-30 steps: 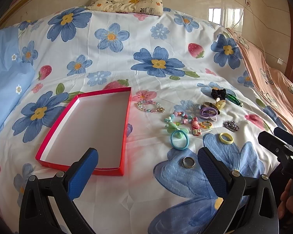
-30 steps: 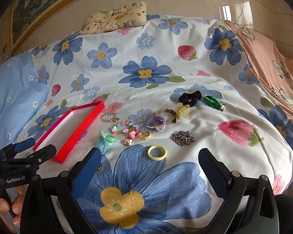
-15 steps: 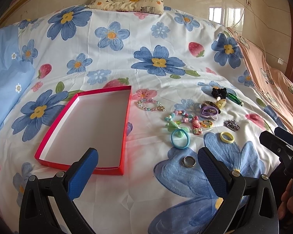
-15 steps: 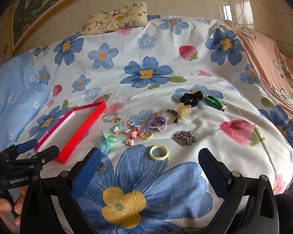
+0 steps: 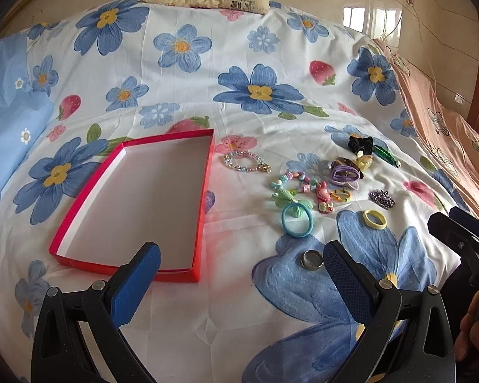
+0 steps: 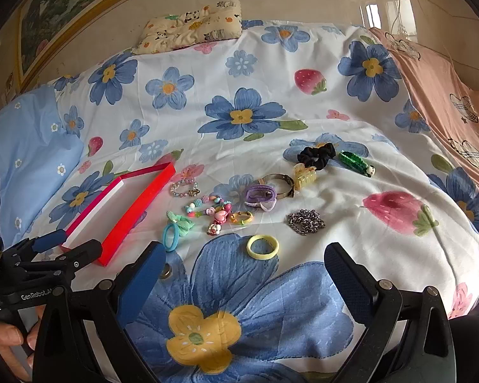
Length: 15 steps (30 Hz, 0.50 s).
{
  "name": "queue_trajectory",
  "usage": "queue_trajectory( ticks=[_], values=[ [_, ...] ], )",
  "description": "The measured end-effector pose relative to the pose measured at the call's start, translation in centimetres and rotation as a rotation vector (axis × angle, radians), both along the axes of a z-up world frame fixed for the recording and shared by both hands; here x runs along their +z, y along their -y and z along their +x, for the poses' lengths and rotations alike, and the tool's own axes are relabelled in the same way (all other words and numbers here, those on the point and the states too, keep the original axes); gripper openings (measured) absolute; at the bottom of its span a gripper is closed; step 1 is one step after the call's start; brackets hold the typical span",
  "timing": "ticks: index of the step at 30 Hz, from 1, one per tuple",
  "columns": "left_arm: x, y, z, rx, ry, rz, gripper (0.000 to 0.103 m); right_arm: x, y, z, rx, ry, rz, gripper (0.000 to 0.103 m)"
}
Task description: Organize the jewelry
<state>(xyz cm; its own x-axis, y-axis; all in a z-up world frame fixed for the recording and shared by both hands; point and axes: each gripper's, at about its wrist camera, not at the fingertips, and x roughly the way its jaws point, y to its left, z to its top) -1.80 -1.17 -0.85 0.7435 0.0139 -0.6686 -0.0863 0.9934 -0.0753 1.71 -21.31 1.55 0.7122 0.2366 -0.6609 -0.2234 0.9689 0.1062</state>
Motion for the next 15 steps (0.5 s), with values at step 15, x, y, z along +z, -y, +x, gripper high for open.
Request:
queue_trajectory(
  ticks=[15],
  values=[
    [-1.4,0.5,4.2,-0.106,-0.116,-0.048,0.091,-2.0,1.0,2.9,0.029,-0.112,0.021,0.075]
  ],
)
